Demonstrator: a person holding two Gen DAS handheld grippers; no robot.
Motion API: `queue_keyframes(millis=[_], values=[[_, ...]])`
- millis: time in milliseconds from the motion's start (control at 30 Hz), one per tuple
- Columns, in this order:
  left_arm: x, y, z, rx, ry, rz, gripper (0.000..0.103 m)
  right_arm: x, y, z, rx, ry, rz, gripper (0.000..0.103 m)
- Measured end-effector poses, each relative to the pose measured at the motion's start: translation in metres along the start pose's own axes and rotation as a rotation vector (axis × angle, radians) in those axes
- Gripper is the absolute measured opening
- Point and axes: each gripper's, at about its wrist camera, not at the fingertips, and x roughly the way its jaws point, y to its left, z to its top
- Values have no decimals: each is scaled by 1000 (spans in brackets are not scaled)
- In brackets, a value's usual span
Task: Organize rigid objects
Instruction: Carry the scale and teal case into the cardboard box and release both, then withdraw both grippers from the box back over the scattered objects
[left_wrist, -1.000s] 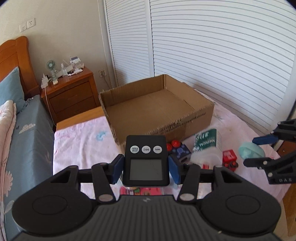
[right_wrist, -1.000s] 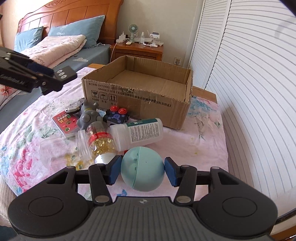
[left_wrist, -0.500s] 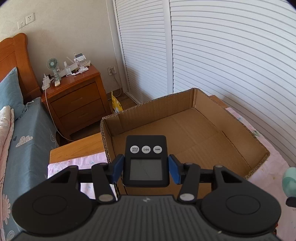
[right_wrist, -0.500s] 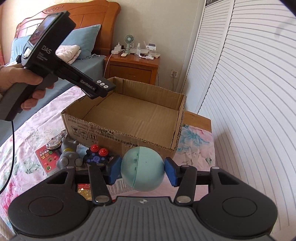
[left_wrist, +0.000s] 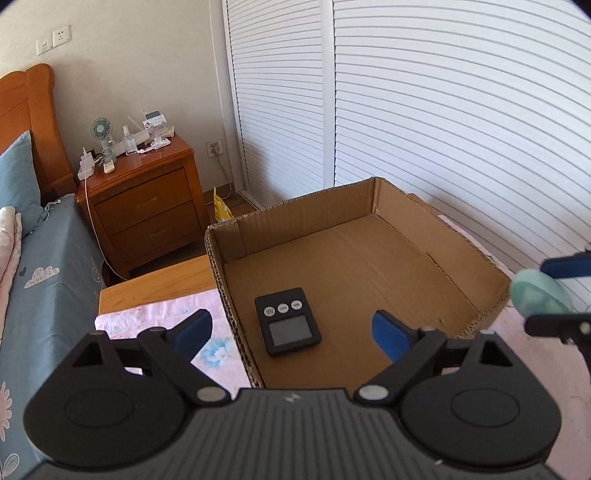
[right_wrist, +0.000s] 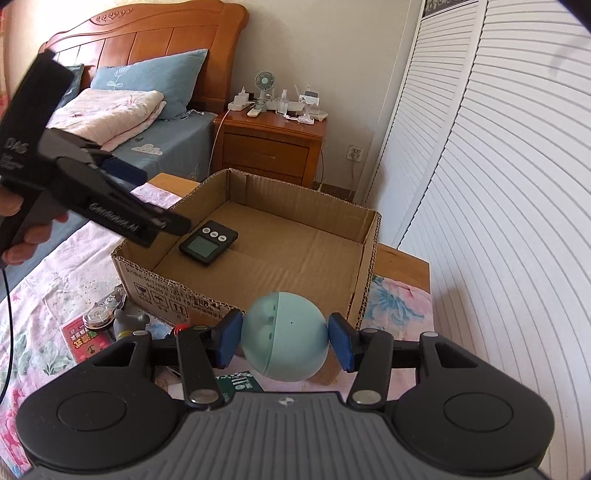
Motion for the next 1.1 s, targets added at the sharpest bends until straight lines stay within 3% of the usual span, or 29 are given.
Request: queue_keyframes(millis=[167, 333, 600, 667, 700, 733, 900, 1100], values=[[-41, -1, -25, -1, -19, -14, 96, 13, -4, 19, 10, 3, 12, 56], [-72, -15, -53, 14, -65, 38, 98, 36, -11, 42, 25, 25, 12, 56], [-83, -21, -87, 9, -58, 46, 98, 93, -15, 77, 11, 78, -31, 57], [-82, -22, -94, 1, -44, 35, 98, 103, -17, 84, 20, 82, -34, 75], [-82, -21, -96, 0, -38, 29, 98, 105, -17, 85, 25, 79, -37, 93], [-82, -21, -100, 1, -34, 26, 98, 104, -17, 86, 27, 64, -40, 100], [-82, -21, -107, 1, -21, 20, 98, 87, -7, 80, 15, 33, -35, 103], [-87, -26, -113, -2, -12, 14, 98, 63, 5, 62, 31, 59, -33, 103]])
